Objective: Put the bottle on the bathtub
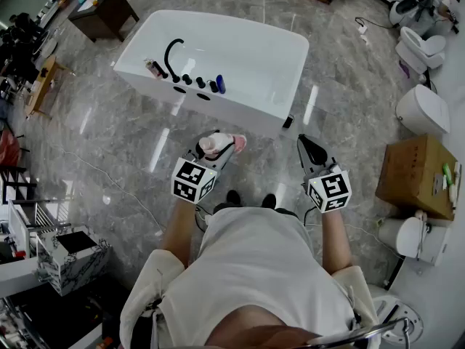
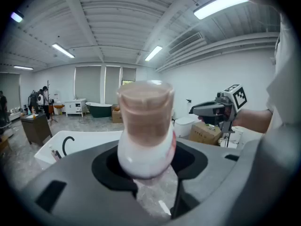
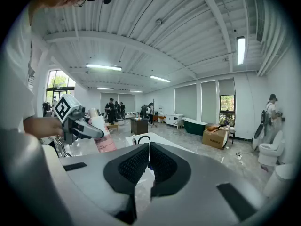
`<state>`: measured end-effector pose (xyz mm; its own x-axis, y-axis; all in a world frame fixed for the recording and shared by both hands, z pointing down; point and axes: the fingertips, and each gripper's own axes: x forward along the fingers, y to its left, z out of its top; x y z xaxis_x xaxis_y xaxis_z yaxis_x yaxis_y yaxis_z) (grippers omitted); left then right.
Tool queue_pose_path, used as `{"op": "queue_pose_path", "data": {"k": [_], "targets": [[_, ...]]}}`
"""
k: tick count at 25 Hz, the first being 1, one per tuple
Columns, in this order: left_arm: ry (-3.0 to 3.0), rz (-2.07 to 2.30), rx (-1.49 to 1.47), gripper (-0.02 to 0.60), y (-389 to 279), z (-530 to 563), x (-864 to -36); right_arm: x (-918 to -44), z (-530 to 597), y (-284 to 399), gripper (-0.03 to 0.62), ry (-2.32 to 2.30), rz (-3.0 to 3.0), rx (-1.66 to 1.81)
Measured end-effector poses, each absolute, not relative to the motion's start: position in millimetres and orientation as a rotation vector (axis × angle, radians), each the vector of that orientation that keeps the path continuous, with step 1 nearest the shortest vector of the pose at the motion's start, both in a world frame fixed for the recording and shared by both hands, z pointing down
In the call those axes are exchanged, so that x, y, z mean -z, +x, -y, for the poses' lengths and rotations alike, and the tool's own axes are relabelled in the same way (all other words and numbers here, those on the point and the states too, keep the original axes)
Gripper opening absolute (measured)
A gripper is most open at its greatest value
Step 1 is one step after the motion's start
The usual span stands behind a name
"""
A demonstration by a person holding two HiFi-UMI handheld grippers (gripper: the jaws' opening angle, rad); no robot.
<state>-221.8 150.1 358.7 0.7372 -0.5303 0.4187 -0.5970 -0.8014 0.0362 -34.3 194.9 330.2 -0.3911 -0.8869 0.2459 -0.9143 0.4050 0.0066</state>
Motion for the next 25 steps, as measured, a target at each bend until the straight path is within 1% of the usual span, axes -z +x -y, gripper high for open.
{"op": "queue_pose_path", "data": {"k": [9,25], "targets": [[2.762,0.915,-0.595,0.223,-220,-151,-363,-330,-193,-35,0.034,1.590,2.450,-0.189],[2.714,0.983,-0.654,0.224,-201,-172,-381,-352,-204,-5,0.035,1.584,2.417,-0.211]]}}
